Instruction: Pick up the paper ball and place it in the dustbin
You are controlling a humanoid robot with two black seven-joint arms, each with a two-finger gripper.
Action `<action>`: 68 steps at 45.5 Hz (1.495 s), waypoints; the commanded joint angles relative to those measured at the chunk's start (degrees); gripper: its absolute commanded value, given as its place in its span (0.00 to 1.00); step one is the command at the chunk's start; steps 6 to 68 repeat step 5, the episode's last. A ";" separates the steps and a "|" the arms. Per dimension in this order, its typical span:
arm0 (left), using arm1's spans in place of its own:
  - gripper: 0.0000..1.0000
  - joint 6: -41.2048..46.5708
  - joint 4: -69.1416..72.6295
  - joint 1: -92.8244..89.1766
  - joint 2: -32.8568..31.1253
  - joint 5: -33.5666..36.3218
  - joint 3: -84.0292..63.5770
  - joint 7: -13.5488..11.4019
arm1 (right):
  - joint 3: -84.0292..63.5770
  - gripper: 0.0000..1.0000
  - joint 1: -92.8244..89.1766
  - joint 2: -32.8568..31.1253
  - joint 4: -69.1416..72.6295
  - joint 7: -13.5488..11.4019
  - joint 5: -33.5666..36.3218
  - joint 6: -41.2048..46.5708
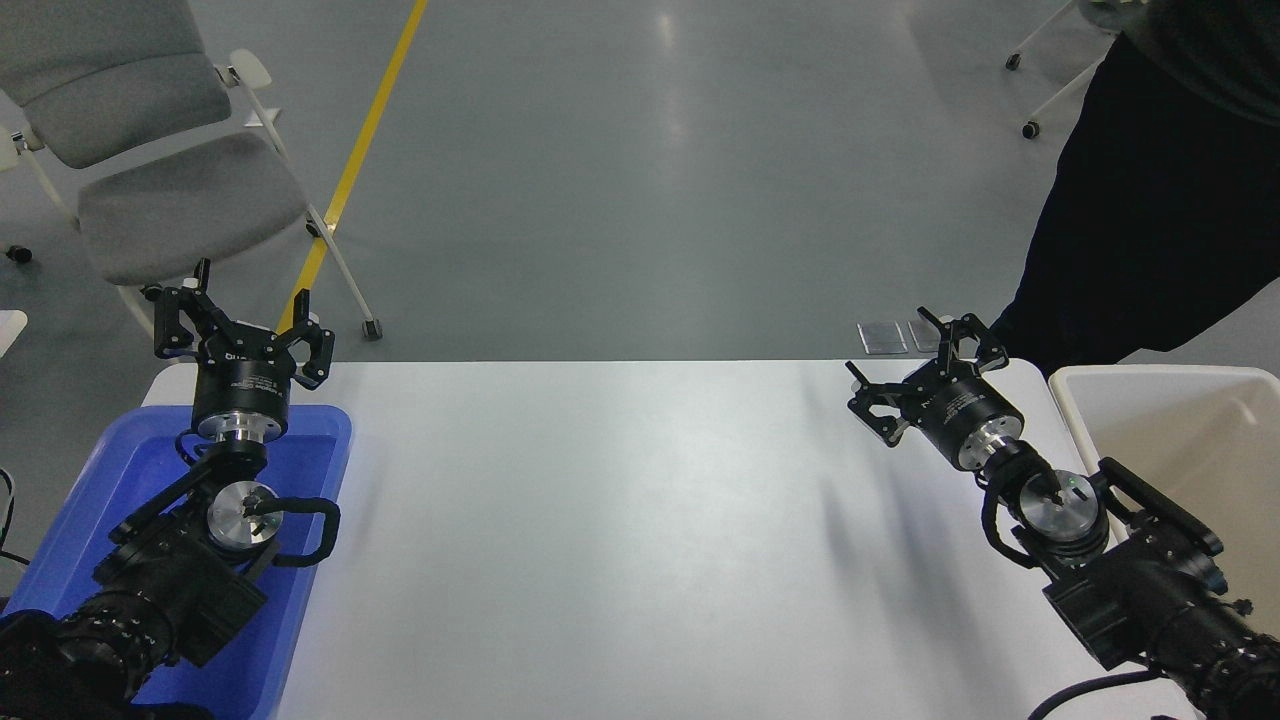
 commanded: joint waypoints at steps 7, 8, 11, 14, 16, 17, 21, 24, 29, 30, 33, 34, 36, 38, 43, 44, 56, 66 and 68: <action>0.99 0.00 0.00 0.00 0.00 0.00 0.00 0.00 | 0.89 1.00 -0.71 -0.54 -1.23 0.00 -0.01 1.30; 0.99 0.00 0.00 0.00 0.00 0.00 0.00 0.00 | 0.89 1.00 -0.71 -0.54 -1.23 0.00 -0.01 1.30; 0.99 0.00 0.00 0.00 0.00 0.00 0.00 0.00 | 0.89 1.00 -0.71 -0.54 -1.23 0.00 -0.01 1.30; 0.99 0.00 0.00 0.00 0.00 0.00 0.00 0.00 | 0.89 1.00 -0.71 -0.54 -1.23 0.00 -0.01 1.30; 0.99 0.00 0.00 0.00 0.00 0.00 0.00 0.00 | 0.89 1.00 -0.71 -0.54 -1.23 0.00 -0.01 1.30; 0.99 0.00 0.00 0.00 0.00 0.00 0.00 0.00 | 0.89 1.00 -0.71 -0.54 -1.23 0.00 -0.01 1.30; 0.99 0.00 0.00 0.00 0.00 0.00 0.00 0.00 | 0.89 1.00 -0.71 -0.54 -1.23 0.00 -0.01 1.30; 0.99 0.00 0.00 0.00 0.00 0.00 0.00 0.00 | 0.89 1.00 -0.71 -0.54 -1.23 0.00 -0.01 1.30; 0.99 0.00 0.00 0.00 0.00 0.00 0.00 0.00 | 0.89 1.00 -0.71 -0.54 -1.23 0.00 -0.01 1.30; 0.99 0.00 0.00 0.00 0.00 0.00 0.00 0.00 | 0.89 1.00 -0.71 -0.54 -1.23 0.00 -0.01 1.30; 0.99 0.00 0.00 0.00 0.00 0.00 0.00 0.00 | 0.89 1.00 -0.71 -0.54 -1.23 0.00 -0.01 1.30; 0.99 0.00 0.00 0.00 0.00 0.00 0.00 0.00 | 0.89 1.00 -0.71 -0.54 -1.23 0.00 -0.01 1.30; 0.99 0.00 0.00 0.00 0.00 0.00 0.00 0.00 | 0.89 1.00 -0.71 -0.54 -1.23 0.00 -0.01 1.30; 0.99 0.00 0.00 0.00 0.00 0.00 0.00 0.00 | 0.89 1.00 -0.71 -0.54 -1.23 0.00 -0.01 1.30; 0.99 0.00 0.00 0.00 0.00 0.00 0.00 0.00 | 0.89 1.00 -0.71 -0.54 -1.23 0.00 -0.01 1.30; 0.99 0.00 0.00 0.00 0.00 0.00 0.00 0.00 | 0.89 1.00 -0.71 -0.54 -1.23 0.00 -0.01 1.30; 0.99 0.00 0.00 0.00 0.00 0.00 0.00 0.00 | 0.89 1.00 -0.71 -0.54 -1.23 0.00 -0.01 1.30; 0.99 0.00 0.00 0.00 0.00 0.00 0.00 0.00 | 0.89 1.00 -0.71 -0.54 -1.23 0.00 -0.01 1.30; 0.99 0.00 0.00 0.00 0.00 0.00 0.00 0.00 | 0.89 1.00 -0.71 -0.54 -1.23 0.00 -0.01 1.30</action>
